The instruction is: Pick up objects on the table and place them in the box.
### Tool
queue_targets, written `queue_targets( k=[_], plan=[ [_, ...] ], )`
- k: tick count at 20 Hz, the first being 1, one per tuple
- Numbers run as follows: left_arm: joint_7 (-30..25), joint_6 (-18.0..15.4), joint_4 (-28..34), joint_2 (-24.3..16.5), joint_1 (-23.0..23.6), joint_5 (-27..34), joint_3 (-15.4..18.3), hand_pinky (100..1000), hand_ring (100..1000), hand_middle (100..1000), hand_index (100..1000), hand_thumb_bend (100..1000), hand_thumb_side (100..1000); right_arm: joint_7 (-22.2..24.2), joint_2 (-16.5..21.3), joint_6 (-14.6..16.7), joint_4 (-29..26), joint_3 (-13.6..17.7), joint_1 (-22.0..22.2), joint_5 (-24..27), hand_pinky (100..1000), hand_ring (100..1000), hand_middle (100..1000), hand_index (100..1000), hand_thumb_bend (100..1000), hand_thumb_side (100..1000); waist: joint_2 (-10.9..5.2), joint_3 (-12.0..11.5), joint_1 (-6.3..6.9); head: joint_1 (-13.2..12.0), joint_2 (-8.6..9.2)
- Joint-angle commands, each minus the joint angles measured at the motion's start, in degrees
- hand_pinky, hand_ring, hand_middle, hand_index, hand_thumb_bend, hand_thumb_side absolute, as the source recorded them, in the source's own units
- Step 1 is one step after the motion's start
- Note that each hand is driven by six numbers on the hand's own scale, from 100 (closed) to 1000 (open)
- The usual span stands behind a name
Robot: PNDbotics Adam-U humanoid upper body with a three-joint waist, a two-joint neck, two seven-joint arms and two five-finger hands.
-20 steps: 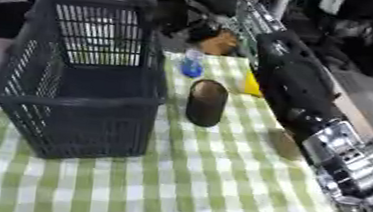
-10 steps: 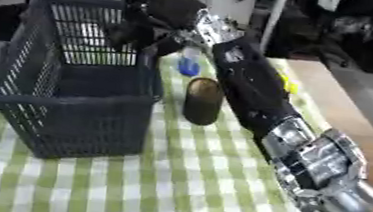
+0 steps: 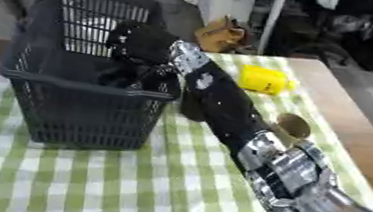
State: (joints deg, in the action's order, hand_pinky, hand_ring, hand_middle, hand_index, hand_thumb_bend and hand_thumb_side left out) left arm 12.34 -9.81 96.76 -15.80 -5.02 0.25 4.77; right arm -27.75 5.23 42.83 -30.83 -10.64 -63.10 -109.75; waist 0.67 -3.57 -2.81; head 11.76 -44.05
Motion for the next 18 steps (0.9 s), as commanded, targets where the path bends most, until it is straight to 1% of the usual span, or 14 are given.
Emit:
queue_targets(
  k=[1, 3, 6, 7, 8, 9, 10, 11, 12, 14, 15, 16, 17, 18],
  plan=[
    [-0.15, -0.09, 0.55, -0.52, -0.89, 0.18, -0.07, 387, 803, 739, 805, 438, 937, -8.58, 0.78, 4.55, -0.82, 0.44, -1.45, -5.47, 1000, 1000, 1000, 1000, 433, 649, -0.54, -0.03, 1.12, 0.13, -0.07],
    [-0.15, -0.10, 0.54, -0.54, -0.85, 0.16, -0.07, 387, 803, 739, 805, 438, 937, -11.16, 0.95, 2.62, -1.37, 0.32, -1.54, -8.11, 1000, 1000, 1000, 1000, 458, 668, -0.56, -0.04, 1.08, 0.14, -0.07],
    [-0.12, -0.11, 0.54, -0.56, -0.82, 0.16, -0.06, 387, 803, 739, 805, 438, 937, -15.06, 1.00, 0.38, -1.30, 0.37, -1.65, -11.49, 1000, 1000, 1000, 1000, 457, 670, -0.58, -0.05, 1.09, 0.15, -0.07],
    [-0.12, -0.10, 0.53, -0.57, -0.81, 0.16, -0.06, 387, 804, 739, 805, 438, 937, -16.26, 0.99, -0.16, -1.21, 0.45, -1.78, -12.36, 1000, 1000, 1000, 1000, 450, 701, -0.60, -0.06, 1.10, 0.18, -0.07],
    [-0.13, -0.10, 0.53, -0.57, -0.80, 0.17, -0.07, 387, 804, 739, 805, 438, 937, -17.45, 1.00, -0.67, -1.22, 0.47, -1.91, -13.16, 1000, 1000, 1000, 1000, 450, 701, -0.61, -0.07, 1.10, 0.22, -0.07],
    [-0.14, -0.09, 0.53, -0.57, -0.79, 0.17, -0.07, 387, 804, 739, 805, 438, 937, -18.59, 1.03, -1.16, -1.24, 0.53, -2.04, -13.89, 1000, 1000, 1000, 1000, 442, 736, -0.64, -0.09, 1.11, 0.26, -0.07],
    [-0.15, -0.09, 0.53, -0.57, -0.78, 0.17, -0.08, 387, 804, 739, 805, 438, 937, -19.69, 1.11, -1.66, -1.41, 0.57, -2.20, -14.48, 1000, 1000, 1000, 1000, 442, 736, -0.66, -0.12, 1.11, 0.29, -0.07],
    [-0.16, -0.09, 0.52, -0.57, -0.78, 0.18, -0.08, 387, 804, 739, 805, 437, 937, -20.61, 1.21, -2.11, -1.53, 0.61, -2.32, -15.01, 1000, 1000, 1000, 1000, 400, 756, -0.68, -0.14, 1.11, 0.29, -0.07],
    [-0.16, -0.08, 0.51, -0.57, -0.78, 0.18, -0.08, 387, 804, 739, 805, 438, 937, -21.52, 1.36, -2.69, -1.83, 0.63, -2.52, -15.45, 1000, 1000, 1000, 1000, 437, 754, -0.70, -0.18, 1.11, 0.29, -0.07],
    [-0.15, -0.08, 0.50, -0.58, -0.77, 0.20, -0.07, 387, 804, 739, 805, 439, 937, -23.27, 1.72, -4.36, -2.92, 0.86, -2.80, -15.54, 1000, 1000, 1000, 1000, 436, 738, -0.75, -0.24, 1.09, 0.29, -0.07],
    [-0.15, -0.08, 0.48, -0.58, -0.76, 0.20, -0.07, 387, 804, 739, 805, 438, 937, -23.75, 1.83, -5.28, -3.60, 0.95, -2.87, -15.15, 1000, 1000, 1000, 1000, 440, 676, -0.77, -0.26, 1.08, 0.31, -0.07],
    [-0.16, -0.08, 0.47, -0.58, -0.74, 0.21, -0.09, 387, 804, 739, 805, 438, 937, -23.99, 1.89, -6.42, -4.70, 1.14, -2.95, -13.80, 1000, 1000, 1000, 1000, 440, 676, -0.80, -0.28, 1.06, 0.35, -0.07],
    [-0.17, -0.08, 0.45, -0.58, -0.73, 0.22, -0.11, 387, 804, 739, 805, 438, 937, -24.11, 1.95, -7.45, -5.75, 1.21, -2.97, -12.15, 1000, 1000, 1000, 1000, 443, 590, -0.82, -0.29, 1.07, 0.37, -0.07],
    [-0.19, -0.09, 0.45, -0.57, -0.73, 0.23, -0.12, 387, 804, 739, 805, 438, 937, -24.16, 2.00, -8.64, -7.01, 1.35, -2.97, -9.85, 1000, 1000, 1000, 1000, 443, 590, -0.84, -0.30, 1.06, 0.38, -0.07]
  ],
)
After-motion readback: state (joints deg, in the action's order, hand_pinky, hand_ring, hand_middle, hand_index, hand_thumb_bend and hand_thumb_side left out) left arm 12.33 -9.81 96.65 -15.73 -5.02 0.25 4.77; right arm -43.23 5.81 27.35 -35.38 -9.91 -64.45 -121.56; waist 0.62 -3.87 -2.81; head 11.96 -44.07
